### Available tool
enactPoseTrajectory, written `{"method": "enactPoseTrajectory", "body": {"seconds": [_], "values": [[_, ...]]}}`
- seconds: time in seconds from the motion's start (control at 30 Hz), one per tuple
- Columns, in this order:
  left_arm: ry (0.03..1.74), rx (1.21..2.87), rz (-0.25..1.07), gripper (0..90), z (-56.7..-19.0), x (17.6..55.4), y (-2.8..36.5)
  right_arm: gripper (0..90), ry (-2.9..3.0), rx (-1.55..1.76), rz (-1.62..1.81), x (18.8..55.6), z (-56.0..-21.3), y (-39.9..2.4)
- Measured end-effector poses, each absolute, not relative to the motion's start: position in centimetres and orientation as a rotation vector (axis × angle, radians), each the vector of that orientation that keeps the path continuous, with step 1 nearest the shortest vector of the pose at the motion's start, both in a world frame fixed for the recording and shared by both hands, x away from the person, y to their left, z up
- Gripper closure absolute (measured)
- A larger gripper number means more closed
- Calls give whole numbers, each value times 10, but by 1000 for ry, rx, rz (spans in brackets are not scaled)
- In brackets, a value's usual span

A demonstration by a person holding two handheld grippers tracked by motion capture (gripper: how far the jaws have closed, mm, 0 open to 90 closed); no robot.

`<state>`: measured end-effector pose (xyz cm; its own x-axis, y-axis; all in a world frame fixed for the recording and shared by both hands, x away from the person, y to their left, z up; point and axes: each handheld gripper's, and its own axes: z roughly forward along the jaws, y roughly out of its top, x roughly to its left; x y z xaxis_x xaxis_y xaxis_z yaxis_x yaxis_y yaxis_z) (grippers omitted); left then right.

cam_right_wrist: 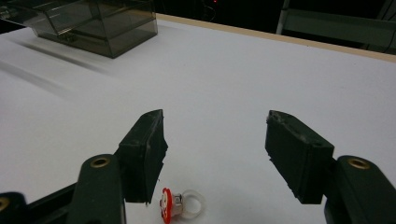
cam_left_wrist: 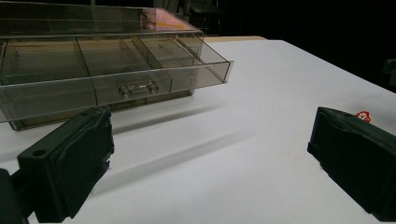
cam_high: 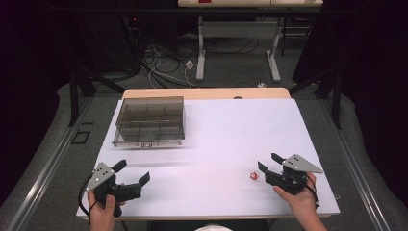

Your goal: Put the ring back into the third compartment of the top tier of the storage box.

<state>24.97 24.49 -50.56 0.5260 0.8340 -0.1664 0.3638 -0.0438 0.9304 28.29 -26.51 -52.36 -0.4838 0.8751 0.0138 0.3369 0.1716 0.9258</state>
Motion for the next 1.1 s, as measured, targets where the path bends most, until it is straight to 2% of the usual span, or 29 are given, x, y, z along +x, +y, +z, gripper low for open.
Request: {"method": "enactPoseTrajectory", "body": {"seconds": [0.83,1.1], "values": [[1051,1635,517,2,-507,245,245,370,2141,1307,1203,299,-534,-249],[1050,1637,517,2,-507,245,245,388,2183,1453,1185,303,-531,-248]]}}
